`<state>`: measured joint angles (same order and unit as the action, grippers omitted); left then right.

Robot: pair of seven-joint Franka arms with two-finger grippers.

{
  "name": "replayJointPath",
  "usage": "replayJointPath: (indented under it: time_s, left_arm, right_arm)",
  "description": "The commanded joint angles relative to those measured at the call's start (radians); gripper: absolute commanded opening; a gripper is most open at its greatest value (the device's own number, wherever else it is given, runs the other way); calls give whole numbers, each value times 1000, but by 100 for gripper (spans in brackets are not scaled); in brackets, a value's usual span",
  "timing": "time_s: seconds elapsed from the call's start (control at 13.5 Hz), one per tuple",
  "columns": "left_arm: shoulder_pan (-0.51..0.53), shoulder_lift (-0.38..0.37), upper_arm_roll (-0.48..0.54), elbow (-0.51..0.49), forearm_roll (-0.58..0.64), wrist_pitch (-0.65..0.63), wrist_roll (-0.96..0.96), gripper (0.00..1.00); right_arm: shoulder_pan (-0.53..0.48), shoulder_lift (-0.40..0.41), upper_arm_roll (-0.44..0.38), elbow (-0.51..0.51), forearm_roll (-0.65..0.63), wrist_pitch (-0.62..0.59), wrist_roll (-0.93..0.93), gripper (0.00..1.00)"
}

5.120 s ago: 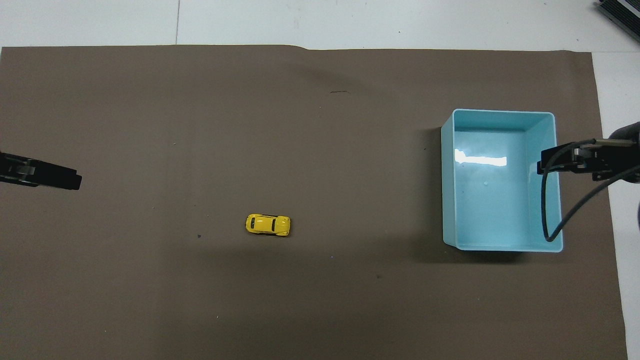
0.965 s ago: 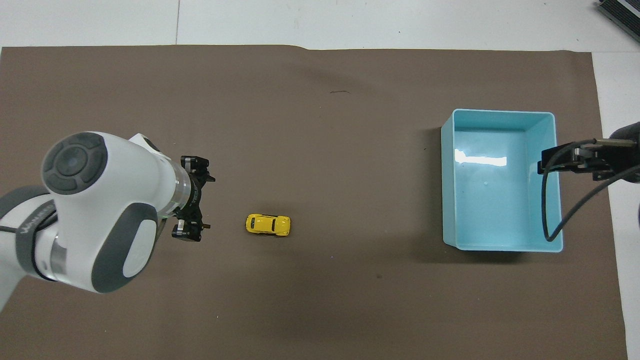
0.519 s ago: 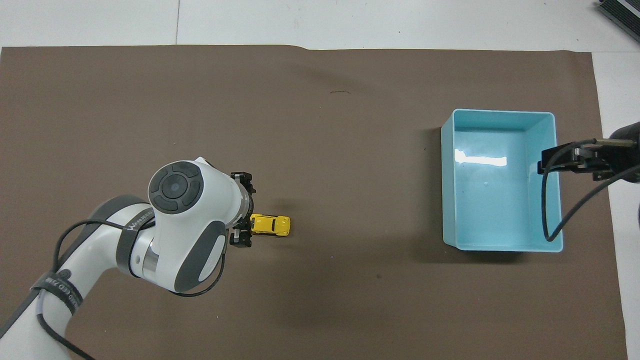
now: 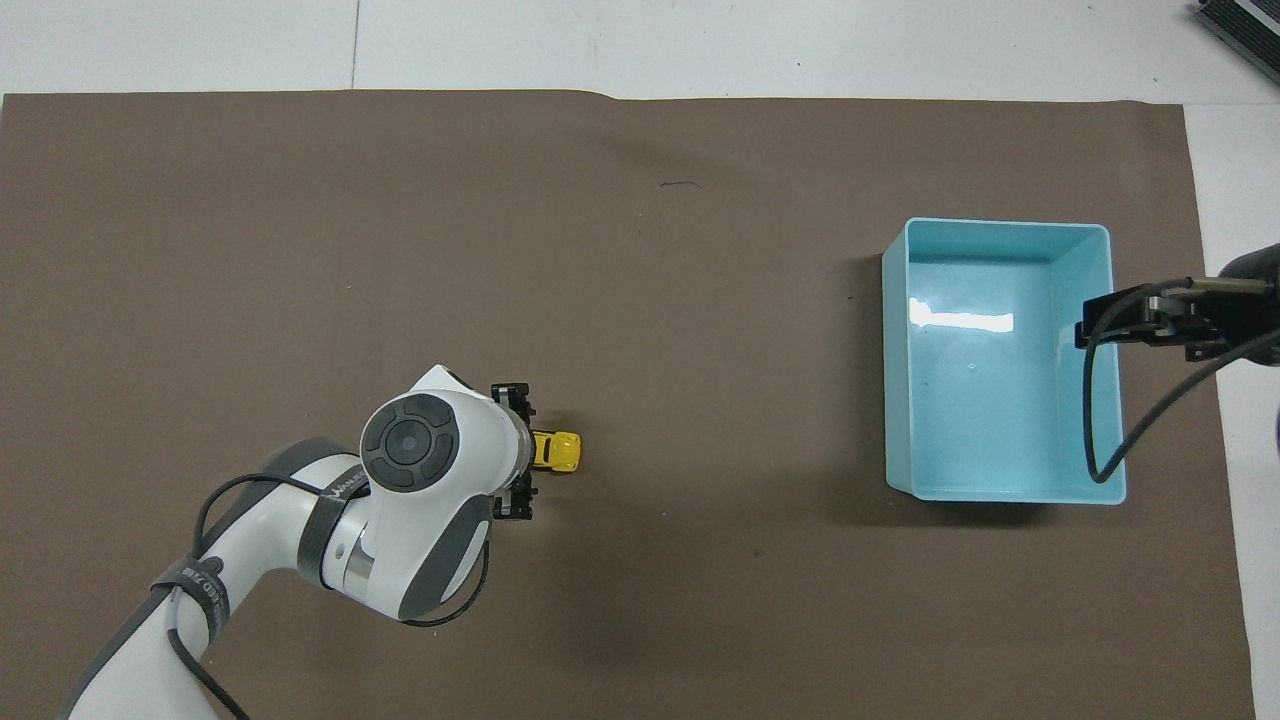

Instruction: Wind up and store yellow beetle car

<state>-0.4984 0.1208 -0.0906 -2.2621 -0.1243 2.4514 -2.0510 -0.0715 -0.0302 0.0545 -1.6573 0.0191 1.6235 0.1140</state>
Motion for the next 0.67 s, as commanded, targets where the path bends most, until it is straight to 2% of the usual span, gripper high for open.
replayJointPath:
  time_s: [0.0, 0.3, 0.59]
  left_arm:
    - [-25, 16, 22, -16, -15, 58, -17, 100]
    - [-23, 23, 20, 1, -15, 60, -6, 35]
    - [-6, 22, 23, -4, -15, 54, 12, 1]
  right_arm:
    - [-11, -11, 5, -9, 5, 6, -14, 100]
    - [-11, -11, 5, -9, 5, 6, -14, 100]
    - [-11, -11, 5, -9, 5, 6, -14, 100]
